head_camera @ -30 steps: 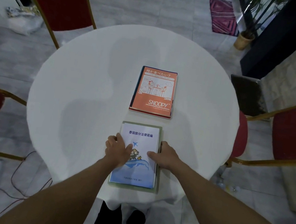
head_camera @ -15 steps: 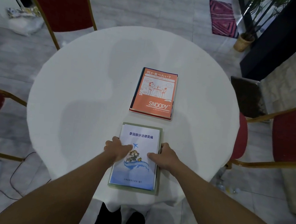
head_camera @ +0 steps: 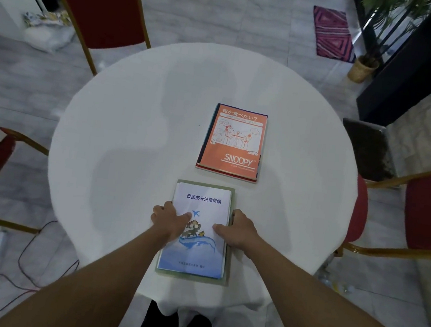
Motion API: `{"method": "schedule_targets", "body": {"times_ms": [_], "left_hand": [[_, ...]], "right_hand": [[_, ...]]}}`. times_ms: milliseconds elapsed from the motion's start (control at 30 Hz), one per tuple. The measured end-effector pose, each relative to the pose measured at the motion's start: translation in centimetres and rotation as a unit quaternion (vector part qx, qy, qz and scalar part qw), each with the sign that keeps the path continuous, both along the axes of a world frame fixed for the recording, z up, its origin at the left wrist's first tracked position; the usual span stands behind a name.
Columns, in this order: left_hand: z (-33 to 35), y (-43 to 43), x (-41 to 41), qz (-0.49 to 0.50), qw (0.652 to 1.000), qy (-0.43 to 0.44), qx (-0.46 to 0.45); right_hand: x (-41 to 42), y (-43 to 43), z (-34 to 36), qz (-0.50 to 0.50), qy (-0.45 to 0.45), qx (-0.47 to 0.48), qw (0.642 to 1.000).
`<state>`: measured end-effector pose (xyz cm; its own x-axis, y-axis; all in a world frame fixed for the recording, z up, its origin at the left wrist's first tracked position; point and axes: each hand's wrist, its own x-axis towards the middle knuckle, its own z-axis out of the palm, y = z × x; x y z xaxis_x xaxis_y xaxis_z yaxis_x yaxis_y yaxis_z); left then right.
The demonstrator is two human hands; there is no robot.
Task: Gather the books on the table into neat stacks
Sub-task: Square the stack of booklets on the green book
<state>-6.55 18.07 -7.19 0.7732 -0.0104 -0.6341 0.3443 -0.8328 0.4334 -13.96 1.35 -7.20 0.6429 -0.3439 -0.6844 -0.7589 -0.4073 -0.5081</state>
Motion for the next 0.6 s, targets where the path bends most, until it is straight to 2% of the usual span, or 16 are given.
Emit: {"method": "schedule_targets", "body": {"times_ms": [600], "left_hand": [[-0.2,9.6,11.7,0.081,0.996,-0.048,0.003]], "right_hand": [[13.6,9.9,-0.1,0.045,-0.027,0.011,0.999]]}}
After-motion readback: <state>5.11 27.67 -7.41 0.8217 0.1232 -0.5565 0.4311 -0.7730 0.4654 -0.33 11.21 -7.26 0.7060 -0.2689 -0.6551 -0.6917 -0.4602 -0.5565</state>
